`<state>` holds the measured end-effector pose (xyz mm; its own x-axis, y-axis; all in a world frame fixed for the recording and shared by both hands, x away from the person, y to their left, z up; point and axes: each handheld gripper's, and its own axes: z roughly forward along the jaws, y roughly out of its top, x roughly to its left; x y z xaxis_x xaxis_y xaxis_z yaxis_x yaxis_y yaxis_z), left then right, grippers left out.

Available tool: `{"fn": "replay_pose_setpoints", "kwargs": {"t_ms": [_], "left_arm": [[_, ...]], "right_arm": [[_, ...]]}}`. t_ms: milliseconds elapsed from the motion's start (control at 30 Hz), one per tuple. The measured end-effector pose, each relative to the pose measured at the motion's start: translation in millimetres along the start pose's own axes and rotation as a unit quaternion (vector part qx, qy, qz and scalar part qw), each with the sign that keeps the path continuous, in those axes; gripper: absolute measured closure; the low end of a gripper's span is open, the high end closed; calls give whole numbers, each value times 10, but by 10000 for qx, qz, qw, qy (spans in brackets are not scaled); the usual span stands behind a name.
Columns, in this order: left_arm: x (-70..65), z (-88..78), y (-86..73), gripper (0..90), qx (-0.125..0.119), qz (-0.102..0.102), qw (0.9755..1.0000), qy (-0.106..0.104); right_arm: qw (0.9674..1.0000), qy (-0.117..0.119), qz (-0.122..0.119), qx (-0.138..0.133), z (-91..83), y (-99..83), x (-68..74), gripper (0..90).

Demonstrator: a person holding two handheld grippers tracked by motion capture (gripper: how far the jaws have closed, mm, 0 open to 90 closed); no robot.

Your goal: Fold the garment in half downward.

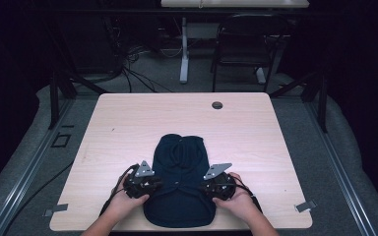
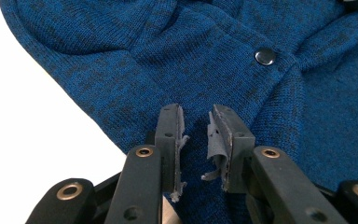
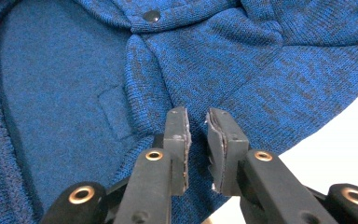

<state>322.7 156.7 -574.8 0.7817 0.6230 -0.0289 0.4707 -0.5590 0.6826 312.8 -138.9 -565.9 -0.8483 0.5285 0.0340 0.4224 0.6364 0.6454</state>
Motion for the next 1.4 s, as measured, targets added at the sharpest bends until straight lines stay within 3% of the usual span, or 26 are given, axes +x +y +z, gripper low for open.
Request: {"fn": "replay_pose_setpoints", "kwargs": {"t_ms": [300,533,700,833,1000,1067,1133,1400], "left_arm": [[68,-14,5,701,-106,-299,9994,-148],[228,-51,147,664,-78,-321,9994,-94],[376,-90,379,679,-113,-308,9994,-140],[486,-69,617,682,-77,-165,9998,-62],[599,19,721,678,-45,-161,9998,-93],[659,74,756,682,18,-144,9999,-25],[725,106,782,689,-4,-231,9997,-57],[889,162,969,700,99,-96,9999,75]], "right_arm": [[10000,-41,50,2,-25,19,-24,702],[9996,-198,-176,82,-93,154,-71,684],[9993,-223,-178,225,-142,382,-256,719],[9991,-275,-191,274,-150,540,-383,725],[9987,-322,-241,313,-143,704,-515,723],[9982,-392,-238,383,-101,801,-631,725],[9983,-369,-188,409,-76,840,-698,727],[9960,-534,-374,612,18,1025,-907,720]]}}
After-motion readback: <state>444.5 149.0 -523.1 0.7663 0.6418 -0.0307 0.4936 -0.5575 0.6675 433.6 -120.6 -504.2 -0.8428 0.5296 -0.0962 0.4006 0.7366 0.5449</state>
